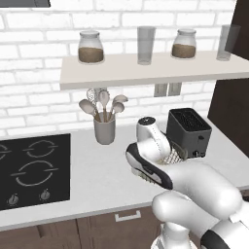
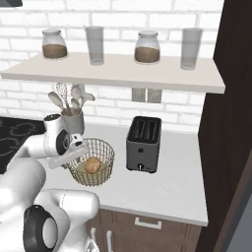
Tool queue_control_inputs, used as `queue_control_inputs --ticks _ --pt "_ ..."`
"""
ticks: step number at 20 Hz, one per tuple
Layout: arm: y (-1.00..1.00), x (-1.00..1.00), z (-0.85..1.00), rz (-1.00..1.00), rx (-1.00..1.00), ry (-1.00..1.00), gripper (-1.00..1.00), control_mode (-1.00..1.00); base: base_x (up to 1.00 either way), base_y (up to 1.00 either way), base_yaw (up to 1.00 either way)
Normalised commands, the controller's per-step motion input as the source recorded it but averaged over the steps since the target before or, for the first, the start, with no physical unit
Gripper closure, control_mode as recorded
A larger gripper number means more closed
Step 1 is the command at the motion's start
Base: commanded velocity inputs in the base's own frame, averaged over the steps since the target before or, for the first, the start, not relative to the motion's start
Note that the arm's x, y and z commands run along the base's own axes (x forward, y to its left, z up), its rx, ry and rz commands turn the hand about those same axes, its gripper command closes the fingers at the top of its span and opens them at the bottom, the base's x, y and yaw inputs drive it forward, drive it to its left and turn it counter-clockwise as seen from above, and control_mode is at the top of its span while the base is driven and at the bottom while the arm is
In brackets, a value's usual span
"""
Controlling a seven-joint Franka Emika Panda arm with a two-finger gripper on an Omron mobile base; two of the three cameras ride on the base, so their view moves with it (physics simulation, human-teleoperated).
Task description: Open the cabinet, pick up the bread from the cabinet and place it in the basket. Then move the basket to the dining counter.
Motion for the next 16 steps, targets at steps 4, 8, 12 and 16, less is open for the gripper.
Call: queue_control_inputs --ticks 4,8,12,16 --pt "-0.57 -0.46 -0.40 0.00 0.00 0.00 1.00 -1.00 0.00 0.00 0.00" --pt "-0.25 0.00 0.00 0.02 0.00 -0.03 1.00 -1.00 0.00 0.00 0.00" --pt "-0.09 -0.04 0.09 0.07 0.00 -0.04 1.00 -1.00 0.00 0.00 0.00" --pt "0.00 -0.41 0.51 0.13 0.00 -0.08 1.00 -1.00 0.00 0.00 0.00"
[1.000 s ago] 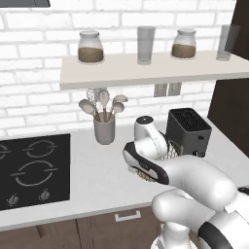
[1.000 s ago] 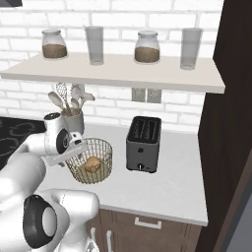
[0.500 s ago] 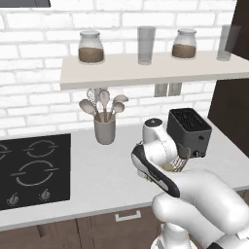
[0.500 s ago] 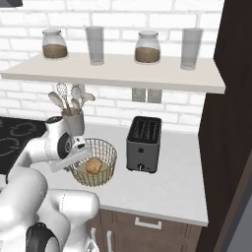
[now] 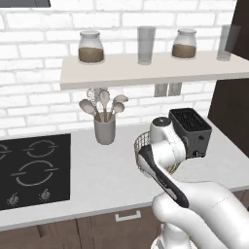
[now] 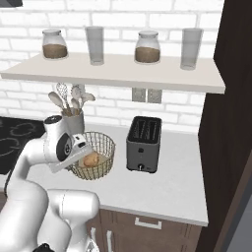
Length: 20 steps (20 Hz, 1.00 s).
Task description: Open the cabinet, pick up the bread from the cabinet and place it in the basket. Then move the basket to the dining counter.
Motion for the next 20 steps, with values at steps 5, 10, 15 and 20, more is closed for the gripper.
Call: queue_control_inputs --ticks 5,10,15,20 --pt "0.00 -0.69 0.79 0.07 0.00 0.02 1.00 -1.00 0.00 0.00 0.00" --pt "0.17 -0.88 0.52 0.00 0.00 0.09 1.00 -1.00 0.00 0.00 0.00" --pt "0.00 -0.52 0.68 0.00 0.00 0.00 1.00 -1.00 0.00 0.00 0.00" --pt "0.00 -0.01 0.53 0.01 0.00 0.00 1.00 -1.00 0.00 0.00 0.00"
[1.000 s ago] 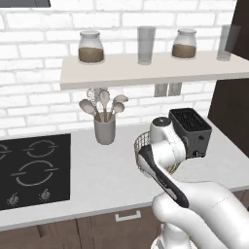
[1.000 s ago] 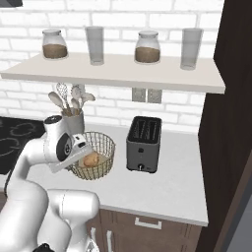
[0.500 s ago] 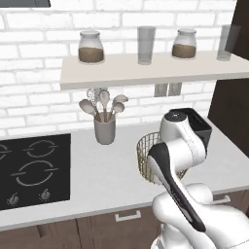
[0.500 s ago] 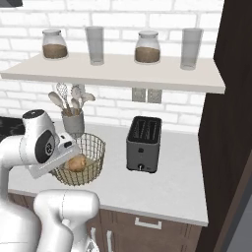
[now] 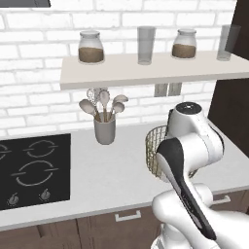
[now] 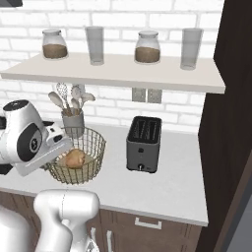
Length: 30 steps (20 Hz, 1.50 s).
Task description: Open the cabinet, pick up the bread from the cabinet and place it in the basket. Then move the basket to the dining counter.
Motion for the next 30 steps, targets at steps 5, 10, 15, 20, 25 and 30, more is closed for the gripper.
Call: queue_control_inputs --ticks 5,10,15,20,25,30 --pt "0.00 0.00 0.32 0.07 0.00 0.00 1.00 -1.00 0.00 0.00 0.00" --pt "0.00 0.00 0.08 0.03 -0.02 0.01 1.00 -1.00 0.00 0.00 0.00" --pt "-0.08 0.03 0.06 0.12 -0.04 0.00 1.00 -1.00 0.00 0.00 0.00" --pt "-0.06 -0.27 0.02 0.20 -0.06 -0.10 1.00 -1.00 0.00 0.00 0.00" --pt "0.00 -0.10 0.00 0.12 -0.03 -0.20 1.00 -1.00 0.00 0.00 0.00" --pt "0.00 0.00 0.00 0.04 0.00 -0.11 1.00 -1.00 0.00 0.00 0.00"
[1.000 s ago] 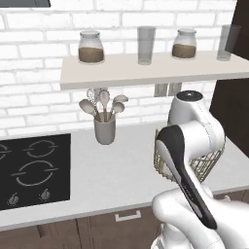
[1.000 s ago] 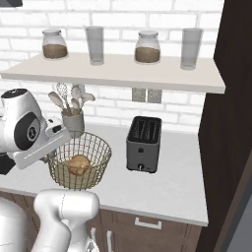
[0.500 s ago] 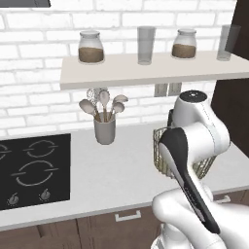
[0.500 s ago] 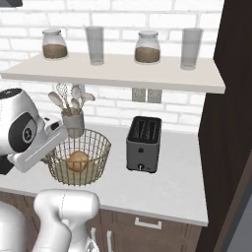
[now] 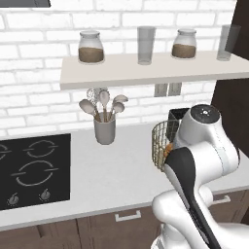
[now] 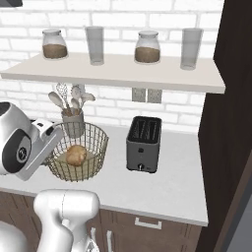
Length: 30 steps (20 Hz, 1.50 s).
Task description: Open the cabinet, pick up the bread from the cabinet and place it in the basket. Then move the basket to the dining counter.
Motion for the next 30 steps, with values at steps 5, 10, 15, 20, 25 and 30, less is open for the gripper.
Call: queue_control_inputs --ticks 5,10,15,20,25,30 --pt "0.00 0.00 0.00 0.00 0.00 0.00 1.00 -1.00 0.00 0.00 0.00" --pt "0.00 0.00 0.00 0.00 0.00 0.00 1.00 1.00 0.00 0.00 0.00" --pt "0.00 0.00 0.00 0.00 0.00 0.00 1.00 1.00 -0.11 0.26 0.01" --pt "0.00 0.00 0.00 0.00 0.00 0.00 1.00 1.00 -0.32 0.85 0.34" --pt "0.00 0.00 0.00 0.00 0.00 0.00 1.00 1.00 -0.18 0.35 0.92" --pt "0.00 0.00 0.00 0.00 0.00 0.00 1.00 1.00 -0.13 0.20 1.00"
